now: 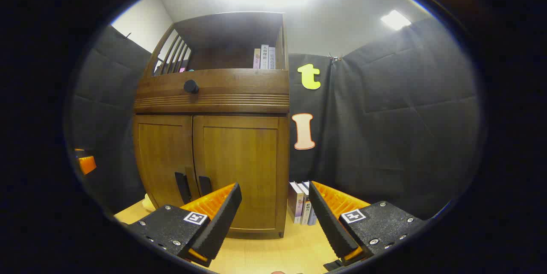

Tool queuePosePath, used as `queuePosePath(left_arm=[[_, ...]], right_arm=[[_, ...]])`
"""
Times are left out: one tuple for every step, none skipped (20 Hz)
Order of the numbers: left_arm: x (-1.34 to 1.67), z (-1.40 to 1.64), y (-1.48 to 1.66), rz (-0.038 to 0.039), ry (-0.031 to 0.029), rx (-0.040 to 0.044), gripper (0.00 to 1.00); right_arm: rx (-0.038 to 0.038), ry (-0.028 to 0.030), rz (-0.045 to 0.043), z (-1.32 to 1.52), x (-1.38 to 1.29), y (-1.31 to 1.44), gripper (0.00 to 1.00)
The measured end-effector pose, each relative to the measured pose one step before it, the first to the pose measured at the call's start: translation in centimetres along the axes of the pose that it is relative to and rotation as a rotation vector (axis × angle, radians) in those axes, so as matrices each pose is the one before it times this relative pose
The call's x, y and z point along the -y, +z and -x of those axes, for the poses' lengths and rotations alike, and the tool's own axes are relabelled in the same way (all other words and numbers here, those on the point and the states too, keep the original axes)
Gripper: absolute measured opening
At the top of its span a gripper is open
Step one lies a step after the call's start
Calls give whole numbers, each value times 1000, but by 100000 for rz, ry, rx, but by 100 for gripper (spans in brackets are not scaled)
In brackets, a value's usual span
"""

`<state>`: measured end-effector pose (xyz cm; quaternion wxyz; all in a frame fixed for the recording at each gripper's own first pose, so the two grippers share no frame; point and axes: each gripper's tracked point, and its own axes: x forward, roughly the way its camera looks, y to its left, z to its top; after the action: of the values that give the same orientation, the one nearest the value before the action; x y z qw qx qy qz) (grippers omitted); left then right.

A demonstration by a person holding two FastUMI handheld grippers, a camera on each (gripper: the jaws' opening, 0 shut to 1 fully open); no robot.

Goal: Open the right door of the double-door shoe cabinet with the right hand, and open the left door with the left hand.

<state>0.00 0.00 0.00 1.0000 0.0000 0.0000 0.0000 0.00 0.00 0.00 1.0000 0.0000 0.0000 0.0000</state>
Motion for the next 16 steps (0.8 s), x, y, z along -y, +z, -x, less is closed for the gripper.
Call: queuePosePath(left_arm=[[115, -1, -31, 542, -304, -183, 96], [181, 77, 60, 543, -188, -85, 96], [171, 115, 95, 99, -183, -59, 96], [73, -51, -79, -521, -217, -4, 96], [141, -82, -6, -989, -56, 78, 96], [29, 64, -133, -923, -79, 31, 96], [159, -76, -130, -470, -271, -298, 88], [95, -62, -297, 38, -362, -609, 100], [57, -114, -179, 303, -239, -502, 100], [-97, -44, -230, 406, -119, -323, 100], [2, -87, -71, 374, -238, -410, 94], [-110, -207, -276, 402, -39, -473, 87], [-71, -33, -245, 542, -117, -631, 87], [-32, -118, -146, 715, -271, -670, 87], [-62, -187, -115, 856, -168, -756, 96], [-185, -47, -108, 744, -50, -556, 96]], right_arm=[[42, 425, 219, -74, -229, 44, 97], [-342, 449, 476, -60, -158, -131, 97], [-437, 738, 232, -176, -277, -128, 97], [-492, 661, -207, -95, -252, -175, 97], [-435, 658, -701, -64, -327, -56, 98], [-309, 404, -649, -63, -215, -185, 98], [-629, 474, -535, -75, -254, -158, 98], [-559, 562, -364, -80, -272, -200, 98], [-224, 417, 15, -30, -241, -77, 98], [42, 157, 365, -85, -87, -1, 97], [18, -49, 449, -10, -89, 15, 97], [76, 167, 240, -55, -148, -183, 97], [-64, 296, 103, -82, -237, -57, 97], [-449, 535, 34, -179, -245, -179, 97], [-656, 666, -155, -206, -320, -118, 97], [-439, 732, -400, -270, -360, -85, 97]])
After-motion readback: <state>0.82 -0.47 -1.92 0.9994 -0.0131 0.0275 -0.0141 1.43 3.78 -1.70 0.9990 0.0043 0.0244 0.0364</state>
